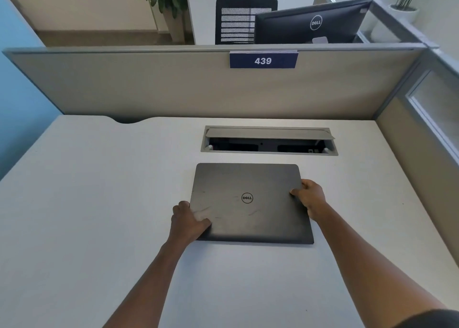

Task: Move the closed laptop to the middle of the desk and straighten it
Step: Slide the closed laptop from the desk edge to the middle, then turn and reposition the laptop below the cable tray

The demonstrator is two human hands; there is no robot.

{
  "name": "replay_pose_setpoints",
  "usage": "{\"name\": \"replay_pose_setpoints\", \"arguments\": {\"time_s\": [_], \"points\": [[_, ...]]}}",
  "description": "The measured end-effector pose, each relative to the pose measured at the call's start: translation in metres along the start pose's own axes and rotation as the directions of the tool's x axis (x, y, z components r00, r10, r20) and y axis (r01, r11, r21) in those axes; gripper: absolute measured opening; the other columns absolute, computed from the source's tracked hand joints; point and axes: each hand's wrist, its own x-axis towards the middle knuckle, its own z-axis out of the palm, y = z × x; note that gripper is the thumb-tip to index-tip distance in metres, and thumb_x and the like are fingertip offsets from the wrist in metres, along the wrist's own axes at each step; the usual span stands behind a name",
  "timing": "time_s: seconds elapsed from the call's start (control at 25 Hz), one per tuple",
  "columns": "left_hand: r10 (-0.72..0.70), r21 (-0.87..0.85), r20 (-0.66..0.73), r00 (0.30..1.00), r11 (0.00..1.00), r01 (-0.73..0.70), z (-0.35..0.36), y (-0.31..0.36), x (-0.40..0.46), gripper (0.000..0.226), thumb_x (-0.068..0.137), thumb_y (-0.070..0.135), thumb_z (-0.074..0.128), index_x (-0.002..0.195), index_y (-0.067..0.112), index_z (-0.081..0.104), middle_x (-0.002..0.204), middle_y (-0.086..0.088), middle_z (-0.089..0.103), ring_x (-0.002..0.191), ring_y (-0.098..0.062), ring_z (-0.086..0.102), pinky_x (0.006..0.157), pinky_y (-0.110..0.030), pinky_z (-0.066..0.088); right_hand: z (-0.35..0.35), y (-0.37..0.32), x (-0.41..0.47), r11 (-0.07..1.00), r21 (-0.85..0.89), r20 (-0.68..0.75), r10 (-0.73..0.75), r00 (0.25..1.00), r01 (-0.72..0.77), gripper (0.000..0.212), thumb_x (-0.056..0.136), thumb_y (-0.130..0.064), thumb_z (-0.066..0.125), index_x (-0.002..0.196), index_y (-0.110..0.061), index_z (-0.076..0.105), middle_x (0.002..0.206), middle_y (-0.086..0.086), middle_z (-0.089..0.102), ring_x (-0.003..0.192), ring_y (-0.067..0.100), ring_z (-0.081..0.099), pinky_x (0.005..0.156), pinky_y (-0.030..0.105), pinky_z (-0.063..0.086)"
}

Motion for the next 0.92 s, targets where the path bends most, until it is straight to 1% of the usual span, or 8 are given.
{"name": "replay_pose_setpoints", "arguments": {"time_s": [0.16,0.28,0.36,0.44,0.52,0.64,0.8,0.92], "points": [[0.053,0.052,-0.007,0.999,0.997,-0.053,0.000,-0.008,-0.003,0.065,0.073,0.041,0.078,0.119,0.008,0.046,0.112,-0.008,0.045,0.108,-0.034,0.054,0.094,-0.039,0.047,-0.002,0.013,-0.017,0.978,-0.151,0.012,-0.143,0.990,0.143,0.049,0.082,-0.013,0.071,0.128,-0.016,0.053,0.118,0.005,0.064,0.093,0.027,0.063,0.075,0.036,0.053],[0.089,0.117,-0.028,0.996,0.990,-0.085,0.004,-0.015,-0.010,0.063,0.080,0.048,0.070,0.125,0.012,0.046,0.113,-0.015,0.049,0.108,-0.039,0.054,0.094,-0.041,0.046,-0.001,0.030,-0.035,0.876,-0.420,0.019,-0.253,0.967,0.237,0.060,0.079,-0.022,0.072,0.132,-0.011,0.046,0.128,0.012,0.057,0.110,0.033,0.056,0.091,0.046,0.051],[0.084,0.128,-0.030,0.996,0.989,-0.079,0.007,-0.017,-0.012,0.066,0.083,0.050,0.067,0.132,0.013,0.042,0.115,-0.017,0.048,0.108,-0.042,0.054,0.093,-0.043,0.048,0.000,0.045,-0.048,0.817,-0.507,0.053,-0.288,0.956,0.274,0.073,0.079,-0.029,0.073,0.140,-0.009,0.036,0.138,0.015,0.049,0.121,0.035,0.049,0.099,0.049,0.046],[0.077,0.151,0.018,0.997,0.985,-0.079,0.007,-0.020,-0.010,0.082,0.080,0.054,0.069,0.143,0.014,0.034,0.121,-0.017,0.045,0.113,-0.040,0.052,0.096,-0.043,0.048,-0.003,0.061,-0.059,0.769,-0.556,0.124,-0.297,0.947,0.314,0.092,0.080,-0.038,0.073,0.151,-0.012,0.021,0.155,0.011,0.033,0.137,0.033,0.036,0.109,0.049,0.038],[0.058,0.156,0.114,0.992,0.985,-0.076,0.002,-0.024,-0.007,0.115,0.064,0.060,0.080,0.152,0.018,0.019,0.130,-0.013,0.040,0.123,-0.036,0.047,0.097,-0.038,0.046,-0.012,0.074,-0.064,0.721,-0.588,0.223,-0.290,0.931,0.365,0.105,0.079,-0.046,0.074,0.156,-0.018,0.009,0.164,0.005,0.014,0.148,0.028,0.021,0.118,0.047,0.028],[0.076,0.220,0.194,0.978,0.968,-0.119,-0.002,-0.031,-0.004,0.144,0.048,0.057,0.087,0.157,0.023,0.001,0.136,-0.010,0.034,0.129,-0.032,0.041,0.101,-0.038,0.043,-0.024,0.080,-0.065,0.676,-0.598,0.330,-0.281,0.901,0.430,0.114,0.075,-0.049,0.077,0.157,-0.023,0.001,0.166,0.004,0.002,0.152,0.023,0.009,0.122,0.039,0.020],[0.101,0.245,0.178,0.979,0.959,-0.143,-0.001,-0.033,-0.003,0.140,0.052,0.049,0.089,0.158,0.022,0.001,0.136,-0.011,0.033,0.127,-0.032,0.042,0.103,-0.036,0.042,-0.029,0.079,-0.066,0.640,-0.609,0.377,-0.285,0.881,0.468,0.120,0.074,-0.043,0.079,0.156,-0.022,-0.006,0.166,0.006,-0.005,0.153,0.023,0.005,0.122,0.035,0.017],[0.111,0.243,0.177,0.978,0.958,-0.153,-0.003,-0.034,-0.003,0.141,0.052,0.049,0.090,0.158,0.021,0.002,0.136,-0.013,0.034,0.127,-0.033,0.043,0.104,-0.036,0.042,-0.030,0.081,-0.065,0.608,-0.630,0.392,-0.289,0.874,0.484,0.122,0.073,-0.033,0.081,0.156,-0.025,-0.009,0.166,0.004,-0.008,0.151,0.026,0.012,0.119,0.033,0.023]]}}
